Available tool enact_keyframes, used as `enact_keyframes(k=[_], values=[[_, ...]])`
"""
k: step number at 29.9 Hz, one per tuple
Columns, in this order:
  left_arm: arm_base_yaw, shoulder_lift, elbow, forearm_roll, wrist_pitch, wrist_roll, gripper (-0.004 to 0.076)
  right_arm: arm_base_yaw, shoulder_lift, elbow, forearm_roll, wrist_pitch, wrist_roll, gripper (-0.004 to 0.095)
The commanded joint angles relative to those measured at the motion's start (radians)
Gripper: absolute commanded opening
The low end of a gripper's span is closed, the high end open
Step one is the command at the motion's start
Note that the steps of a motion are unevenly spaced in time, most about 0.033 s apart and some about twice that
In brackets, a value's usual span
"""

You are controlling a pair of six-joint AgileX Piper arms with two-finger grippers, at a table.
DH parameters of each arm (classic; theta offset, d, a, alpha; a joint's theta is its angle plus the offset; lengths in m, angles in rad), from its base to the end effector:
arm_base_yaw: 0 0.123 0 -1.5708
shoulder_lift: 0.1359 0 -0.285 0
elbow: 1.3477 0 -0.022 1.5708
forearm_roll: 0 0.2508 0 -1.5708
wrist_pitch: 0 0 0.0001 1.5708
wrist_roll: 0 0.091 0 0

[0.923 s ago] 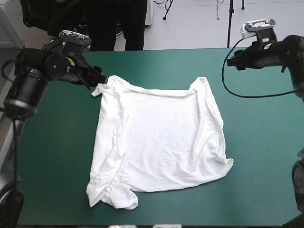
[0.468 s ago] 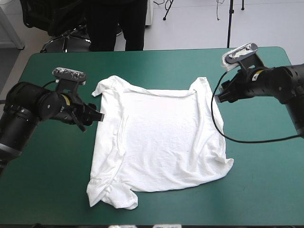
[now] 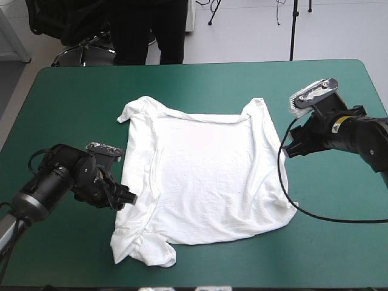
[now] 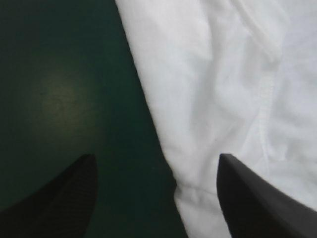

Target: Fold the cloth

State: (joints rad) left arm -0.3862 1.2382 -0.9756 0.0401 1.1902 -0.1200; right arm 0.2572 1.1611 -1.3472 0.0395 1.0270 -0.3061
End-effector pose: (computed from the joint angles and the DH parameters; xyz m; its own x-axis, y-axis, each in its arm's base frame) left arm 0.1991 -0.0773 0.2914 -0.9406 0.2693 -0.2067 0.2722 0.9621 0.0148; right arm 0.2166 0.0601 0.4240 -0.5564 -0.4376 -0.7064 -0.4532 0.8723 -0.1834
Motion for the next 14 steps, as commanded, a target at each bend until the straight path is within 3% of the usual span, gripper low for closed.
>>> enact_keyframes(k=[1,7,14], values=[[0.0,0.022,0.036,-0.006,-0.073,-0.017,0.0498,0.004,-0.028,-0.021,-0.006,-0.06,-0.001,0.0586],[0.0,0.135,0.043,-0.004,-0.153,-0.017,0.0498,0.028,-0.028,-0.021,-0.011,-0.062,-0.001,0.0586],[0.0,0.269,0.043,-0.012,-0.158,-0.01,0.0497,0.073,-0.028,-0.021,-0.071,-0.061,0.025,0.0586]])
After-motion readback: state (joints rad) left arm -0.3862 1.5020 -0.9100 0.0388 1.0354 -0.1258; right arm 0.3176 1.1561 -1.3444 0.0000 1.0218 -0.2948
